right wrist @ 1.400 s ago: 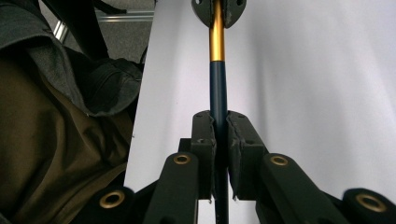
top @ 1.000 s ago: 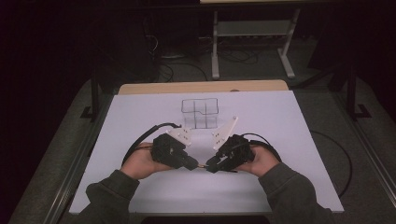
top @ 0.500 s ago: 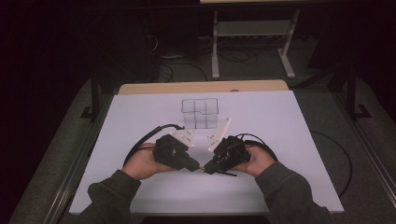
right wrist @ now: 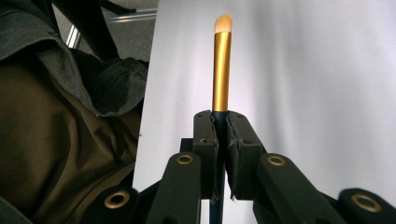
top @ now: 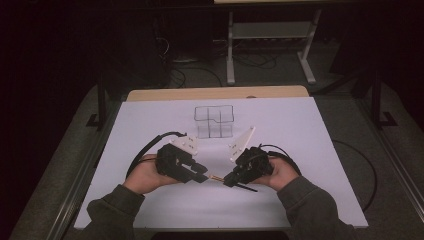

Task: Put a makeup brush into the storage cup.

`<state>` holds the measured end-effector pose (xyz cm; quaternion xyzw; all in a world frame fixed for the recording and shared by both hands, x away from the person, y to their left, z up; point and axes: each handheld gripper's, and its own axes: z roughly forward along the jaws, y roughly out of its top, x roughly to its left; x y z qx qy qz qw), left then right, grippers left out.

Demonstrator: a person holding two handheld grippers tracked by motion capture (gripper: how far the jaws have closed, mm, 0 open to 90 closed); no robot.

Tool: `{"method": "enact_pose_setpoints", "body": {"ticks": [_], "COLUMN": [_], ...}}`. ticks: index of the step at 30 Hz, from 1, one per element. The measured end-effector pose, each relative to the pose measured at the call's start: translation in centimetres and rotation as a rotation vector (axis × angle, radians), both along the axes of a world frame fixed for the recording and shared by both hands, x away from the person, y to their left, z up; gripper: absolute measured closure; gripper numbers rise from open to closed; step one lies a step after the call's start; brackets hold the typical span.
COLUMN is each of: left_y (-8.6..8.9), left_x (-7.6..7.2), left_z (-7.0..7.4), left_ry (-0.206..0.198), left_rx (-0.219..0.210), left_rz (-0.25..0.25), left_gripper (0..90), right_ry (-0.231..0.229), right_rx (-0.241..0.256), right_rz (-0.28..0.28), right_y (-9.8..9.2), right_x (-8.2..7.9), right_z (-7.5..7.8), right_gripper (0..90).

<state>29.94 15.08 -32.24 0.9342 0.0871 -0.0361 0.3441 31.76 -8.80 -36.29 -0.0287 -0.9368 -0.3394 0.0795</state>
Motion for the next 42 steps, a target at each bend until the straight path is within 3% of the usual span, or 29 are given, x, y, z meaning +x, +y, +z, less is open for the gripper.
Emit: {"method": "enact_pose_setpoints", "body": {"ticks": [11,18,34,42], "left_y": [1.8,2.2,4.1,4.8], "left_x": [-0.5,-1.4,-2.0,-2.0], "left_z": [-1.3,-1.9,-3.4,-4.0], "left_ry": [0.006,-0.02,-0.021,-0.032], "left_rx": [-0.035,-0.037,-0.062,-0.082], "left_rz": [0.048,0.064,0.131,0.158], "left_gripper": [63.2,61.6,54.9,51.9], "right_ry": [-0.008,-0.007,-0.011,0.012], "right_rx": [0.027,0.043,0.084,0.105], "right_rz": [-0.068,-0.096,-0.159,-0.199], "right_y": [-1.6,-2.0,-2.6,-3.0], "right_x": [0.8,1.2,2.6,3.8], "right_z": [0.2,0.3,0.9,1.1], "right_gripper": [82.6,82.4,82.0,82.0]}}
